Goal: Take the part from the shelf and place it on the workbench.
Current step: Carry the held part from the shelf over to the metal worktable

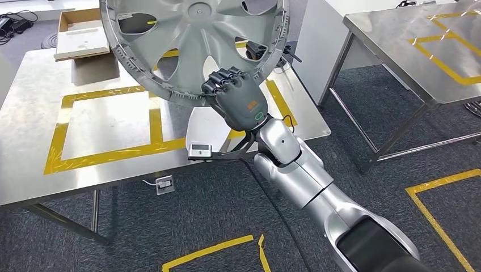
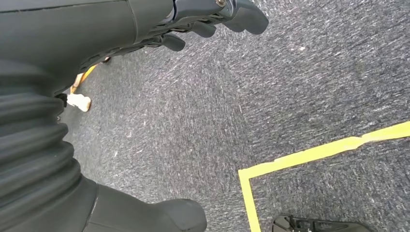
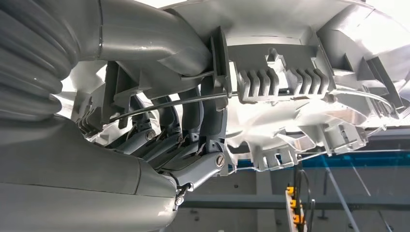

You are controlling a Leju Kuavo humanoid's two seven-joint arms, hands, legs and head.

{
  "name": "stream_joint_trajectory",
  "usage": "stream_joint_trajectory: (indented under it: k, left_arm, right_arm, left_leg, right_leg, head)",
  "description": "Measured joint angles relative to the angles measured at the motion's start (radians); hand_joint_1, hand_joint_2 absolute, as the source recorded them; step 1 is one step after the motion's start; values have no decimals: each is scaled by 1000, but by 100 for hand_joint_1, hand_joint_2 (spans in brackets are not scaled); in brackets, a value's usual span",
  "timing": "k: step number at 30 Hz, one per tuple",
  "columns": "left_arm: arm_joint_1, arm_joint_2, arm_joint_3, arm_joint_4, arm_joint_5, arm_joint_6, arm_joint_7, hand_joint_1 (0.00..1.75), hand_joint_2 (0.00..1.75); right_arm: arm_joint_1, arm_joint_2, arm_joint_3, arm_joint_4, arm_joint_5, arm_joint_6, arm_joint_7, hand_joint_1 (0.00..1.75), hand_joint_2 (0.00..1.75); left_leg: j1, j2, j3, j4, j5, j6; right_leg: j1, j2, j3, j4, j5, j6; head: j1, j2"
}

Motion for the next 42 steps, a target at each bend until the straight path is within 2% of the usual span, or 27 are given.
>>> stream_joint_trajectory:
  k: [1, 2, 3, 4, 5, 7, 10, 12, 14, 15, 16, 17, 19, 20, 21, 25, 27, 29, 30, 31, 32, 34, 35, 36, 37, 41, 42]
  left_arm:
    - [0, 0, 0, 0, 0, 0, -2, 0, 175]
    - [-1, 0, 0, 0, 0, 0, -4, 0, 175]
    - [-2, 0, 0, 0, 0, 0, -5, 0, 175]
    - [-3, -1, 0, 0, 0, 0, -5, 0, 175]
    - [-4, -3, 0, 0, -1, 0, -4, 0, 175]
    - [-6, -6, 0, 1, -2, 0, 2, 0, 175]
    - [-7, -8, -1, 1, -7, 0, 15, 0, 175]
    - [-7, -8, -4, 1, -14, 0, 21, 0, 175]
    - [-6, -7, -9, 1, -21, 0, 25, 0, 175]
    - [-5, -7, -12, 1, -23, -1, 26, 0, 175]
    - [-5, -7, -14, 1, -24, -1, 26, 0, 175]
    - [-6, -6, -15, 1, -24, -2, 24, 0, 175]
    - [-8, -6, -17, 1, -25, -2, 21, 0, 175]
    - [-11, -6, -17, 1, -25, -3, 19, 0, 175]
    - [-13, -7, -18, 1, -25, -3, 19, 0, 175]
    - [-17, -11, -18, 1, -22, -3, 16, 0, 175]
    - [-20, -12, -18, 0, -21, -3, 16, 0, 175]
    - [-19, -12, -18, 1, -21, -3, 16, 0, 175]
    - [-18, -12, -18, 1, -21, -4, 17, 0, 175]
    - [-17, -12, -18, 1, -22, -4, 17, 0, 175]
    - [-17, -12, -18, 1, -22, -4, 18, 0, 175]
    - [-17, -15, -18, 1, -23, -6, 18, 0, 175]
    - [-18, -17, -18, 1, -25, -6, 18, 0, 175]
    - [-19, -18, -18, 2, -27, -7, 17, 0, 175]
    - [-19, -19, -18, 2, -29, -8, 15, 0, 175]
    - [-17, -20, -23, 2, -31, -9, 10, 0, 175]
    - [-17, -20, -25, 3, -31, -9, 10, 0, 175]
  right_arm:
    - [0, 0, 1, 1, 0, 0, 2, 175, 175]
    - [0, 0, 1, 1, 0, 1, 3, 175, 175]
    - [-1, 0, 1, 1, 0, 2, 4, 175, 175]
    - [-4, 0, 1, 1, 0, 3, 4, 175, 175]
    - [-8, 1, 1, 1, 0, 4, 3, 175, 175]
    - [-17, 6, 2, 2, 0, 9, 3, 175, 175]
    - [-25, 15, 2, 9, -4, 16, 1, 175, 175]
    - [-28, 23, 1, 16, -19, 13, -5, 175, 175]
    - [-30, 29, 0, 25, -36, 9, -14, 175, 175]
    - [-30, 31, 0, 30, -40, 9, -18, 175, 175]
    - [-30, 32, 0, 36, -41, 11, -20, 175, 175]
    - [-30, 33, 0, 41, -42, 12, -21, 175, 175]
    - [-33, 37, 0, 50, -43, 16, -22, 175, 175]
    - [-36, 41, -1, 55, -41, 17, -22, 175, 175]
    - [-42, 44, -1, 60, -39, 18, -23, 175, 175]
    - [-59, 57, -1, 83, -32, 22, -30, 175, 175]
    - [-66, 63, -1, 94, -32, 23, -32, 175, 175]
    - [-72, 67, -1, 108, -33, 22, -33, 175, 175]
    - [-72, 68, -1, 115, -33, 21, -33, 175, 175]
    - [-72, 70, -1, 122, -33, 21, -33, 175, 175]
    - [-72, 71, -1, 130, -34, 21, -33, 175, 175]
    - [-76, 74, -1, 142, -37, 19, -36, 175, 175]
    - [-80, 76, -1, 148, -39, 18, -38, 175, 175]
    - [-85, 78, -1, 154, -40, 16, -41, 175, 175]
    - [-90, 81, -1, 161, -41, 13, -42, 175, 175]
    - [-95, 89, -1, 189, -43, 11, -41, 175, 175]
    - [-96, 90, -1, 195, -44, 11, -41, 175, 175]
  left_leg:
    - [-1, -1, 7, 0, -5, 0]
    - [-2, -1, 16, 0, -10, -1]
    - [-3, -2, 24, 0, -15, -2]
    - [-6, -3, 30, 0, -21, -5]
    - [-7, -3, 33, -1, -25, -10]
    - [-6, -1, 35, -4, -31, -22]
    - [-6, 3, 39, 7, -43, -39]
    - [-5, 3, -6, 95, -83, -48]
    - [-4, 3, -84, 228, -129, -56]
    - [-3, 3, -113, 267, -131, -58]
    - [-2, 3, -123, 269, -113, -60]
    - [-1, 3, -113, 231, -76, -62]
    - [1, 4, -60, 97, 3, -63]
    - [1, 3, -38, 45, 24, -58]
    - [1, 2, -27, 16, 29, -51]
    - [0, 0, -21, 9, 15, -19]
    - [2, 0, -17, 8, 11, -8]
    - [2, 0, -16, 9, 7, -4]
    - [1, 0, -14, 9, 5, -3]
    - [0, -1, -11, 9, 2, -3]
    - [-1, -2, -6, 9, 0, -3]
    - [-3, -5, 3, 8, -6, -5]
    - [-4, -5, 5, 8, -8, -9]
    - [-4, -5, 6, 7, -9, -13]
    - [-4, -4, 5, 6, -10, -18]
    - [-6, 0, 10, 2, -11, -16]
    - [-6, 0, 12, -2, -10, -18]
  right_leg:
    - [1, 0, -5, -15, 30, -4]
    - [2, 0, 10, -70, 75, -10]
    - [6, 0, 39, -147, 124, -19]
    - [10, -2, 68, -217, 156, -28]
    - [15, -3, 89, -267, 174, -36]
    - [21, -3, 104, -297, 170, -45]
    - [14, 0, 122, -316, 171, -53]
    - [8, -2, 136, -325, 169, -59]
    - [7, -2, 144, -324, 161, -63]
    - [6, -2, 149, -323, 156, -63]
    - [6, -1, 154, -321, 151, -61]
    - [4, 0, 160, -318, 144, -58]
    - [4, 2, 168, -306, 127, -48]
    - [5, 3, 167, -299, 119, -42]
    - [6, 4, 165, -294, 114, -37]
    - [5, 3, 158, -275, 96, -19]
    - [3, 0, 116, -192, 58, -9]
    - [2, 0, 36, -57, 11, -4]
    - [3, 0, 4, -11, 4, -5]
    - [3, 0, -12, 0, 17, -8]
    - [4, 0, -7, -31, 48, -13]
    - [11, -1, 51, -173, 129, -32]
    - [16, -2, 77, -236, 154, -41]
    - [20, -2, 94, -276, 166, -48]
    - [23, -3, 99, -290, 165, -51]
    - [20, 1, 106, -299, 170, -29]
    - [21, 1, 106, -299, 169, -32]
  head:
    - [0, 0]
    - [0, 0]
    - [0, 0]
    - [-1, 0]
    - [-2, 0]
    - [-4, 0]
    - [-5, 0]
    - [-7, 0]
    - [-9, 0]
    - [-9, 0]
    - [-9, 0]
    - [-9, 0]
    - [-10, 0]
    - [-11, 0]
    - [-12, 0]
    - [-10, 0]
    - [-8, 0]
    - [-7, 0]
    - [-7, 0]
    - [-7, 0]
    - [-7, 0]
    - [-7, 0]
    - [-7, 0]
    - [-8, 0]
    - [-8, 0]
    - [-8, 0]
    - [-8, 0]
